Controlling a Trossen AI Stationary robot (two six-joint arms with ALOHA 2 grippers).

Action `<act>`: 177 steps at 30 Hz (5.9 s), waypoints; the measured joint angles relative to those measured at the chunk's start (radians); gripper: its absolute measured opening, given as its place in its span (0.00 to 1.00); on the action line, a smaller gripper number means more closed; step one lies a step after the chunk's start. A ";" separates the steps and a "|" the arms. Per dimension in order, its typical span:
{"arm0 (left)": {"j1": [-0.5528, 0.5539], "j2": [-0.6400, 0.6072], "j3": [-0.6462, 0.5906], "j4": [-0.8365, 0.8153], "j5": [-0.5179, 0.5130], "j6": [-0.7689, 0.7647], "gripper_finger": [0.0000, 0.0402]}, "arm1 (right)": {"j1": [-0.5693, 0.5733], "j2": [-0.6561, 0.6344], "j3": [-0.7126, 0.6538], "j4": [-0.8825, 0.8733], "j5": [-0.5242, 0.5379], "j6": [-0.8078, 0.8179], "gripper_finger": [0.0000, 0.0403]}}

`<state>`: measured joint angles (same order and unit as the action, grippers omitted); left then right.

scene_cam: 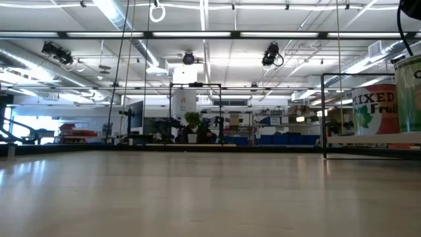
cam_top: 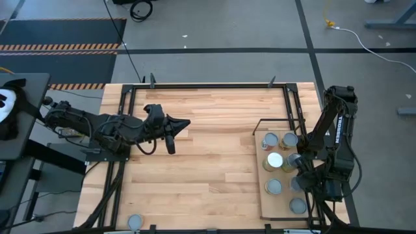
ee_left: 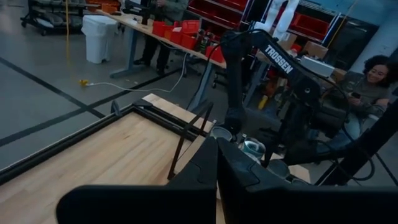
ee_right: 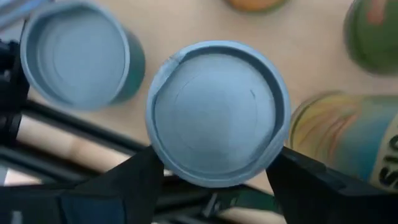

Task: Pick and place cans onto a shelf
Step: Put the canned tomato on the shelf, then put the canned corn on the shelf

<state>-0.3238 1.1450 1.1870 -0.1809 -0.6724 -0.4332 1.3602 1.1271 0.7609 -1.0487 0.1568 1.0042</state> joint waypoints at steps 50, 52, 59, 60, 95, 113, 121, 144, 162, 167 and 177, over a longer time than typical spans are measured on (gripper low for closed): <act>-0.148 -0.001 0.001 -0.630 0.562 -0.759 0.03 | -0.346 0.073 0.572 -0.372 0.005 0.078 0.63; -0.199 0.002 0.001 -0.750 0.663 -0.833 0.07 | -0.461 0.107 0.582 -0.359 0.045 0.003 0.63; -0.430 0.002 0.001 -0.960 0.781 -0.960 0.33 | -0.806 0.259 0.635 0.016 0.067 -0.261 0.60; -0.455 0.011 0.001 -0.987 0.775 -0.970 0.37 | -0.837 0.284 0.644 0.070 0.072 -0.296 0.60; -0.747 0.667 -0.001 -0.643 1.225 -0.549 0.46 | -1.088 0.606 0.994 0.261 -0.100 -0.633 0.58; -0.682 0.703 -0.045 -0.496 1.084 -0.634 0.42 | -1.067 0.606 0.994 0.230 -0.078 -0.535 0.58; -0.573 0.695 -0.067 -0.472 0.937 -0.543 0.40 | -1.051 0.606 0.994 0.226 -0.099 -0.556 0.58; -0.281 0.551 -0.066 -0.664 0.632 -0.158 0.40 | -0.887 0.767 0.955 0.288 -0.069 -0.914 0.62; -0.567 -0.100 -0.433 -0.846 0.414 -0.816 0.40 | -0.928 1.157 1.136 0.654 -0.097 -0.826 0.56; -0.566 -0.168 -0.460 -0.847 0.399 -0.843 0.40 | -0.951 1.303 1.347 0.578 -0.110 -0.843 0.56; -0.565 -0.172 -0.460 -0.860 0.314 -0.816 0.40 | -0.963 1.458 1.458 0.553 -0.161 -0.866 0.50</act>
<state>-0.8886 0.9730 0.7273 -1.0413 -0.3580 -1.2494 0.3976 2.5853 2.2190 -0.4959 -0.0042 0.1383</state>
